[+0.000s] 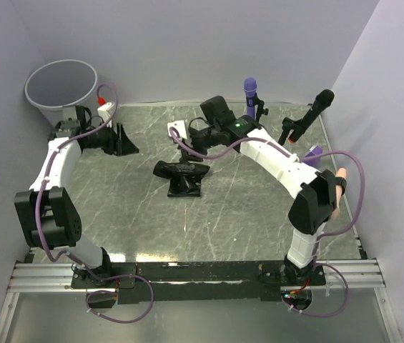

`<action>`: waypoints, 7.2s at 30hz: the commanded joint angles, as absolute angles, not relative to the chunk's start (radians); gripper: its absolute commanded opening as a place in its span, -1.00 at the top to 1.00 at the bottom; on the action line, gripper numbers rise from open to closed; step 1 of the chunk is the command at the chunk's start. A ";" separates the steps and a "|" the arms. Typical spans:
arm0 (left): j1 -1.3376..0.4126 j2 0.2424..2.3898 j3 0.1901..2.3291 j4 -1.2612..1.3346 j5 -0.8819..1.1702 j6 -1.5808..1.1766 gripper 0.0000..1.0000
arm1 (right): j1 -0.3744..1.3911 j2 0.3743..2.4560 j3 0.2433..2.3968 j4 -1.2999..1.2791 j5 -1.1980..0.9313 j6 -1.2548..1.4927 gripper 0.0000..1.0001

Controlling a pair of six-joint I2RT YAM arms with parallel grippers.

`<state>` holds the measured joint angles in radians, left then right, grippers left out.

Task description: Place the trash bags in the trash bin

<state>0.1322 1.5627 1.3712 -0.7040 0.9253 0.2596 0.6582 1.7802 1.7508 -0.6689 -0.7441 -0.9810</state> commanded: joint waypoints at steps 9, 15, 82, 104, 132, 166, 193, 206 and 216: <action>0.132 1.441 1.200 -0.431 0.897 -0.065 -0.24 | 0.585 2.251 2.233 -0.958 -0.785 -0.617 -0.11; 0.133 1.385 1.151 -0.459 0.877 -0.034 -0.24 | 0.552 2.329 2.280 -0.988 -0.888 -0.597 -0.19; 0.133 1.331 1.103 -0.469 0.871 -0.048 -0.21 | 0.537 2.422 2.164 -0.841 -0.996 -0.371 0.25; 0.133 1.563 1.150 -0.305 0.923 -0.219 -0.26 | 0.589 2.128 2.117 -0.899 -0.879 -0.768 1.00; 0.057 1.807 1.528 -0.759 1.134 -0.071 -0.54 | 0.736 1.867 2.002 -1.014 -0.742 -1.335 1.00; -0.080 2.010 1.766 -1.015 1.200 0.182 0.51 | 0.747 1.862 2.033 -1.117 -0.755 -1.342 1.00; -0.170 2.072 2.017 -0.937 1.121 0.100 -0.55 | 0.680 1.795 1.962 -1.273 -0.755 -1.448 1.00; -0.311 2.174 2.141 -1.298 1.121 0.443 -0.45 | 0.683 1.801 1.950 -1.249 -0.755 -1.447 1.00; -0.322 2.214 2.189 -1.374 1.140 0.506 0.53 | 0.683 1.815 1.962 -1.261 -0.756 -1.447 1.00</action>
